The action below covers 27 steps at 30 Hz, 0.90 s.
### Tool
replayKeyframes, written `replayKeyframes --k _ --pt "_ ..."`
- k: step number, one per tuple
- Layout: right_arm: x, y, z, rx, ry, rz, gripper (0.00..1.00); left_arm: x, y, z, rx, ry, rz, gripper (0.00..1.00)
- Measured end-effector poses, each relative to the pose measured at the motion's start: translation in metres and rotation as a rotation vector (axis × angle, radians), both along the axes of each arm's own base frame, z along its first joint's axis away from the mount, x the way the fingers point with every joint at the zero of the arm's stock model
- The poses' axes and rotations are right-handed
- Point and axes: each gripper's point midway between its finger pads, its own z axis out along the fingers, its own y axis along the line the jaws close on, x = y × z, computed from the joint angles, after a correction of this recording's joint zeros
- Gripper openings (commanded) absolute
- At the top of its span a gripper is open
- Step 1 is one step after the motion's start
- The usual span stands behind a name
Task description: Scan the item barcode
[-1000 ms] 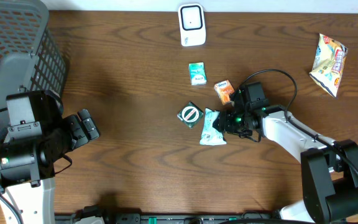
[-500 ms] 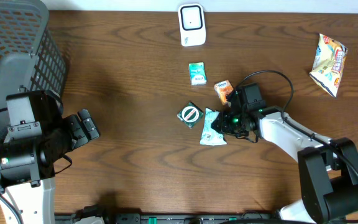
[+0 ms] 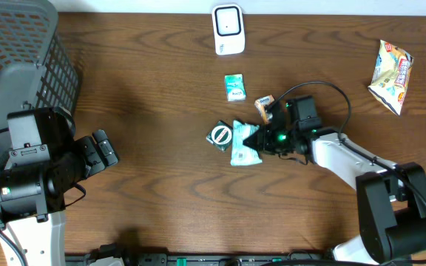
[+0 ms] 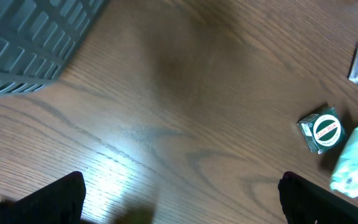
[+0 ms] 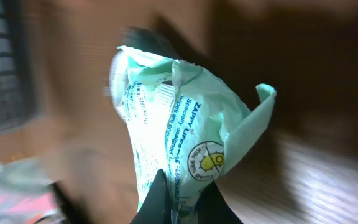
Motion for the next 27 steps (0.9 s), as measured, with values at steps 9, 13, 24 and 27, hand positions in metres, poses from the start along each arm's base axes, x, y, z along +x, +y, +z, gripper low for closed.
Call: replayKeyframes --k 9,13,24,27 --pt "0.022 -0.006 0.094 0.209 -0.266 0.023 0.01 0.000 0.000 0.000 0.000 0.000 0.000 0.98" --pt "0.021 -0.009 0.124 0.219 -0.351 0.017 0.02 0.000 0.000 0.000 0.000 0.000 0.000 0.97" --pt "0.017 -0.004 0.145 0.213 -0.414 0.015 0.02 0.000 0.000 0.000 0.000 0.000 0.000 0.98" --pt "0.017 0.001 0.149 0.212 -0.433 0.033 0.02 0.000 0.000 0.000 0.000 0.000 0.000 0.97"
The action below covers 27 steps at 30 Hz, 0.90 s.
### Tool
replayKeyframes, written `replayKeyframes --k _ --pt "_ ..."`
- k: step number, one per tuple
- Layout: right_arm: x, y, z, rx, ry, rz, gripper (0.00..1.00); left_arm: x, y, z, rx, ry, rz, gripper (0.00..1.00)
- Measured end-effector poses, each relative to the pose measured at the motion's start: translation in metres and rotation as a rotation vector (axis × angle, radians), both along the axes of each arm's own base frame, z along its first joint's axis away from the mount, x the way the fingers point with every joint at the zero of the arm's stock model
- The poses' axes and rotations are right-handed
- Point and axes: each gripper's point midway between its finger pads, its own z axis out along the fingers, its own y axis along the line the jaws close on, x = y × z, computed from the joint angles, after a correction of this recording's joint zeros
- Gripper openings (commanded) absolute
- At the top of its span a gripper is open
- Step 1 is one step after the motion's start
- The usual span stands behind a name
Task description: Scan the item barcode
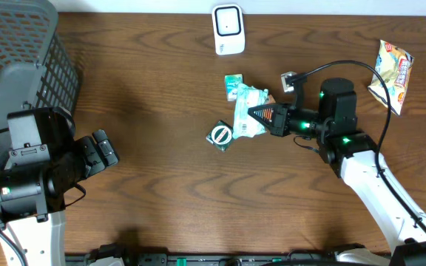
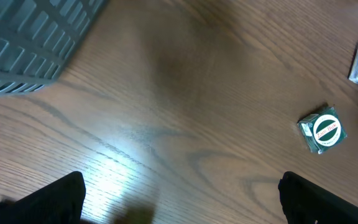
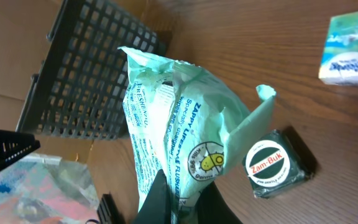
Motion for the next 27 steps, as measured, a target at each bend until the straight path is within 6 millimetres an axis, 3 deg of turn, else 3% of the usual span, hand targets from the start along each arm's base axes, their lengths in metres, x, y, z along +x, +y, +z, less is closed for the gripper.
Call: replayKeyframes --k 9,27 --pt "0.002 0.004 0.009 -0.003 -0.038 0.015 0.01 0.000 0.000 0.000 0.000 0.000 0.000 0.98" --pt "0.006 0.006 0.047 -0.122 -0.023 0.006 0.01 0.000 0.000 0.000 0.000 0.000 0.000 0.98"
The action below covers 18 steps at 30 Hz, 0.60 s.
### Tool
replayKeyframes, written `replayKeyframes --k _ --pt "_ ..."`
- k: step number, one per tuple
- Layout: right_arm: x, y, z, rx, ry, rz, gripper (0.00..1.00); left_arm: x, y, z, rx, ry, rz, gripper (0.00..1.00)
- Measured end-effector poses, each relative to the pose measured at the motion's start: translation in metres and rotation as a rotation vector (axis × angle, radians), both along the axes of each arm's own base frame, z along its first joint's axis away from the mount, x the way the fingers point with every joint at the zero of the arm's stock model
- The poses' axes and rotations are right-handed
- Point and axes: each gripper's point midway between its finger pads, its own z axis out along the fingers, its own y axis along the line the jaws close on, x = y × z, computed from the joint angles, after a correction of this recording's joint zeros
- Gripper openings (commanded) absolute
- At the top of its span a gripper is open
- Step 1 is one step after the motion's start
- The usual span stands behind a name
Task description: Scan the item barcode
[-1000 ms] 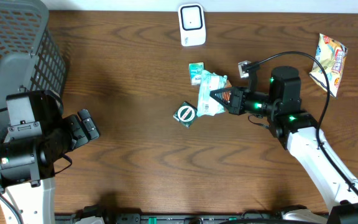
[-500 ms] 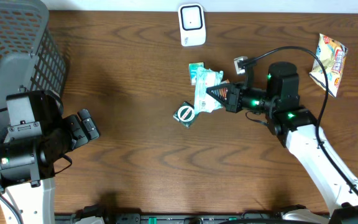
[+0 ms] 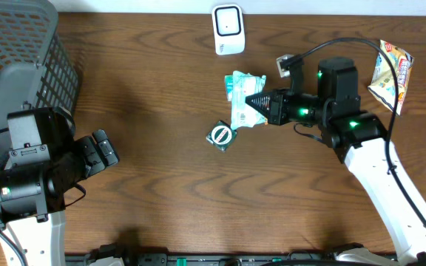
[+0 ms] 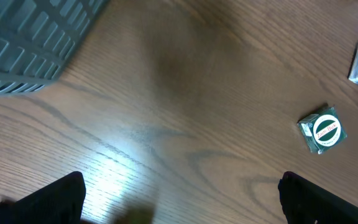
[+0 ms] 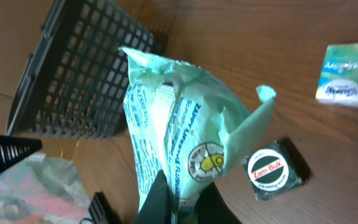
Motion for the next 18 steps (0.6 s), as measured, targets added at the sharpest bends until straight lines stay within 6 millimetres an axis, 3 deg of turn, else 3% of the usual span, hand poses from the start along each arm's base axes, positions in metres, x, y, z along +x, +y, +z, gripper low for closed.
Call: replayKeyframes --k 5,14,18 --pt "-0.005 0.000 -0.001 -0.045 0.024 0.027 0.01 0.000 0.000 0.000 0.000 0.000 0.000 0.98" --pt "-0.007 0.013 -0.056 -0.124 0.144 0.107 0.01 0.000 0.000 0.000 0.000 0.000 0.000 0.98" --pt "-0.004 0.019 -0.054 -0.123 0.100 0.123 0.01 0.000 0.000 0.000 0.000 0.000 0.000 0.97"
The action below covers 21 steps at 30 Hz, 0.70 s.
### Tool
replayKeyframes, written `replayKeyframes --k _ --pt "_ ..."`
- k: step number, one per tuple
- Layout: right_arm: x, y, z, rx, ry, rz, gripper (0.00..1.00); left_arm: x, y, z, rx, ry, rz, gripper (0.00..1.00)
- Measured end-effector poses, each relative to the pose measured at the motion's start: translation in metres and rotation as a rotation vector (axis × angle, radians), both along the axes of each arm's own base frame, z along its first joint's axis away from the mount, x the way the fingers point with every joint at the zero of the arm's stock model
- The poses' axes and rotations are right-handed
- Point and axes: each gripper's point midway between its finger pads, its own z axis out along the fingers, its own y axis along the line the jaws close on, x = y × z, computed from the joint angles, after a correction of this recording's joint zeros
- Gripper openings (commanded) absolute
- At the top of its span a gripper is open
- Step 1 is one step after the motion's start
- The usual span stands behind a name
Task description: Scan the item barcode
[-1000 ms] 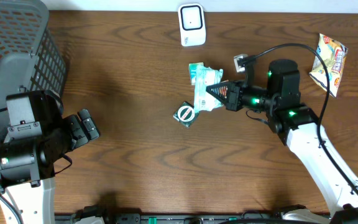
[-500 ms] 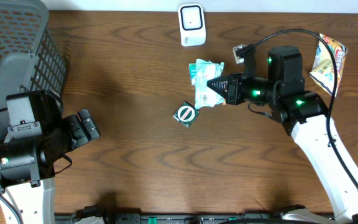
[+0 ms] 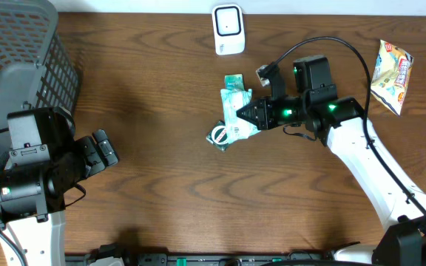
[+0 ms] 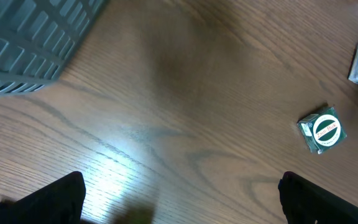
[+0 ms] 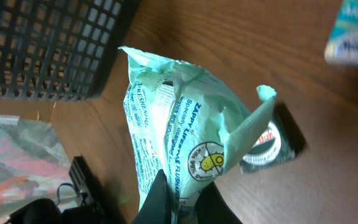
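A crumpled pale green wipes packet [image 3: 237, 117] hangs above the table, pinched at its lower edge by my right gripper [image 3: 256, 116], which is shut on it. The right wrist view shows the packet [image 5: 185, 130] filling the middle of the frame, print facing the camera. The white scanner [image 3: 228, 29] stands at the table's far edge, apart from the packet. My left gripper [image 4: 179, 196] stays open near the left side, with only bare wood between its fingertips [image 4: 42, 196].
A small square green-and-white balm tin [image 3: 220, 137] lies under the held packet. A green tissue pack [image 3: 233, 81] is just beyond it. A snack bag [image 3: 390, 74] lies at the far right. A dark mesh basket [image 3: 21, 52] fills the far left corner.
My right gripper has shifted left and slightly nearer with the packet, which now hangs over the balm tin instead of beside the tissue pack. The left arm has not moved.
My right gripper was shut on the green packet low at the table beside the balm tin. Then it held the packet lifted beside the tissue pack, then a little farther back. Now the packet hangs over the tin. The left gripper stayed open and still.
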Motion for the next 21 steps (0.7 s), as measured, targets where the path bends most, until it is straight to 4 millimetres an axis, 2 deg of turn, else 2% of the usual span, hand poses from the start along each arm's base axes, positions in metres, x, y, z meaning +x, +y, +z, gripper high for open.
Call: replayKeyframes --k 21 --pt "0.017 -0.014 -0.010 -0.094 -0.033 -0.101 0.01 0.000 0.000 0.000 0.000 0.000 0.000 0.98"
